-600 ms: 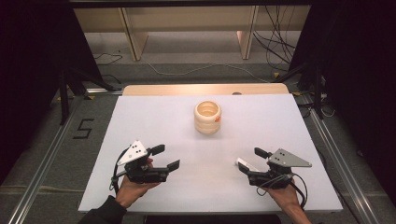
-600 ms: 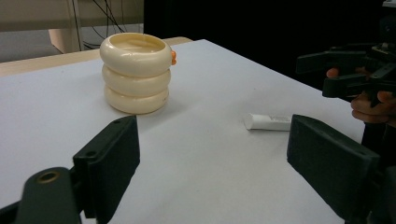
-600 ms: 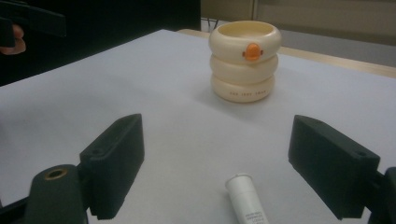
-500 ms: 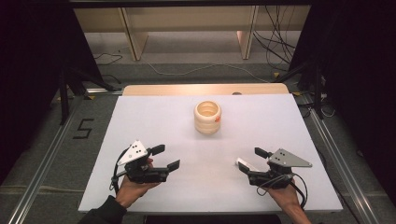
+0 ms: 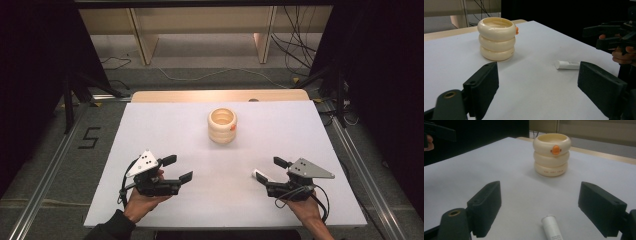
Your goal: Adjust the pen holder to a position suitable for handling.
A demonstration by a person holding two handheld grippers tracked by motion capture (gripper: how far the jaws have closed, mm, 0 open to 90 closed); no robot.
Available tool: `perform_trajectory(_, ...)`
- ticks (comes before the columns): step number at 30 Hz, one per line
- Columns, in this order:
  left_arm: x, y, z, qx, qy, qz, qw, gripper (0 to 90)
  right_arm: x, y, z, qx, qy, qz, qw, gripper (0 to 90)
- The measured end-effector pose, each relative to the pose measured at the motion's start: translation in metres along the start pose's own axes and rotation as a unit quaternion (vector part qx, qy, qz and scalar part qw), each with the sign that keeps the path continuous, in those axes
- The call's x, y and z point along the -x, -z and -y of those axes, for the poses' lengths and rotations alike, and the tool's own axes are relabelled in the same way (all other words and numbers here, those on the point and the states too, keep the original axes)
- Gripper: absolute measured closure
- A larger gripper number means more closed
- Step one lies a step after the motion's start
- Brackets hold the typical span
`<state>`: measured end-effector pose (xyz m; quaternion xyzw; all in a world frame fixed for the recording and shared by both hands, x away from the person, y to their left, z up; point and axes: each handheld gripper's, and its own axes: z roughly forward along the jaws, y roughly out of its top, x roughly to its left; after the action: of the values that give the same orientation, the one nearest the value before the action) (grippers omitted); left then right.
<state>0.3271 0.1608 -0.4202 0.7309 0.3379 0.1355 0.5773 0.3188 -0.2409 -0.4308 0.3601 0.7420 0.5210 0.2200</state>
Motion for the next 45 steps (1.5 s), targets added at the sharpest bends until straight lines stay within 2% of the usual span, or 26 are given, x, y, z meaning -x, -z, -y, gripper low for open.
perform_trajectory(9,-0.001,0.0,0.0,-0.001,0.0,-0.002,1.0,16.7,0.011,-0.005,-0.008,-0.009,-0.003,0.023,0.9997,20.1)
perform_trajectory(14,-0.001,0.0,0.0,-0.002,0.001,-0.003,1.0,16.7,0.019,-0.009,-0.014,-0.013,-0.012,0.023,0.9996,20.1)
perform_trajectory(20,-0.001,0.0,0.0,-0.002,0.001,-0.003,1.0,16.7,0.026,-0.014,-0.023,-0.018,-0.007,0.025,0.9995,20.1)
perform_trajectory(22,-0.001,0.0,0.0,-0.002,0.002,-0.002,1.0,16.7,0.028,-0.016,-0.028,-0.022,-0.009,0.023,0.9995,20.5)
perform_trajectory(28,-0.002,0.001,0.0,-0.001,0.003,-0.003,1.0,16.7,0.029,-0.028,-0.046,-0.031,0.012,0.011,0.9994,21.9)
perform_trajectory(31,-0.002,0.001,0.0,-0.001,0.003,-0.004,1.0,16.7,0.03,-0.037,-0.057,-0.045,0.02,0.001,0.9988,22.2)
perform_trajectory(36,-0.002,0.001,0.0,0.001,0.006,-0.004,1.0,16.7,0.026,-0.055,-0.078,-0.064,0.043,-0.014,0.997,23.2)
perform_trajectory(45,-0.002,0.001,0.0,0.003,0.006,-0.004,1.0,16.7,0.027,-0.093,-0.106,-0.102,0.056,-0.036,0.9925,24.1)
